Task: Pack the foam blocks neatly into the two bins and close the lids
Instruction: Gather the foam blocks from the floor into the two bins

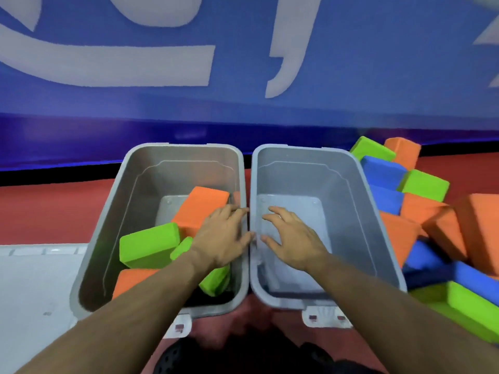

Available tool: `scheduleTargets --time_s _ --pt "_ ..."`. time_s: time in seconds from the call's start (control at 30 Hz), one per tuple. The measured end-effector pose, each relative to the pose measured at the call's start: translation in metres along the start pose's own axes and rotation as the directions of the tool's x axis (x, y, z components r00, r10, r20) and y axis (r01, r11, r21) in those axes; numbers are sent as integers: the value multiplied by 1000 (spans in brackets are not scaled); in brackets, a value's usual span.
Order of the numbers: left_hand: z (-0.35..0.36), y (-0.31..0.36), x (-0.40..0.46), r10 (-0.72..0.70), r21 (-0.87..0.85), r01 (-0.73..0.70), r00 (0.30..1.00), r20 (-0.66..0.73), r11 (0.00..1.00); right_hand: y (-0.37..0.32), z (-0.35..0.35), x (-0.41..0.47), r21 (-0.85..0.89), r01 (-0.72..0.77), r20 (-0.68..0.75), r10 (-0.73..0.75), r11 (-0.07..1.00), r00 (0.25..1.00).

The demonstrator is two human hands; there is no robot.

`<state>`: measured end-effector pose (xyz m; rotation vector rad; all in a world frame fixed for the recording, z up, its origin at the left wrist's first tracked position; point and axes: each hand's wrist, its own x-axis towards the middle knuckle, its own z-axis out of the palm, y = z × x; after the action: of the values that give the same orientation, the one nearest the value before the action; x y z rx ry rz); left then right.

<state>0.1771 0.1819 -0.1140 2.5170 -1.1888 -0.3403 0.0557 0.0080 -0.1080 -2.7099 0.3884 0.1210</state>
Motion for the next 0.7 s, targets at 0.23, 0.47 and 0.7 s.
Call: scheduleTargets --time_s 0.23,0.47,0.7 --pt "45 165 26 269 -92 -262 959 86 961 129 -54 -134 -5 -311 -84 309 951 947" --pt "120 301 23 475 -157 -450 856 205 879 253 -52 -264 -13 -614 -63 612 789 788" --pt "195 360 39 517 -135 -501 802 300 855 364 -39 -301 -31 -743 -95 738 669 668"
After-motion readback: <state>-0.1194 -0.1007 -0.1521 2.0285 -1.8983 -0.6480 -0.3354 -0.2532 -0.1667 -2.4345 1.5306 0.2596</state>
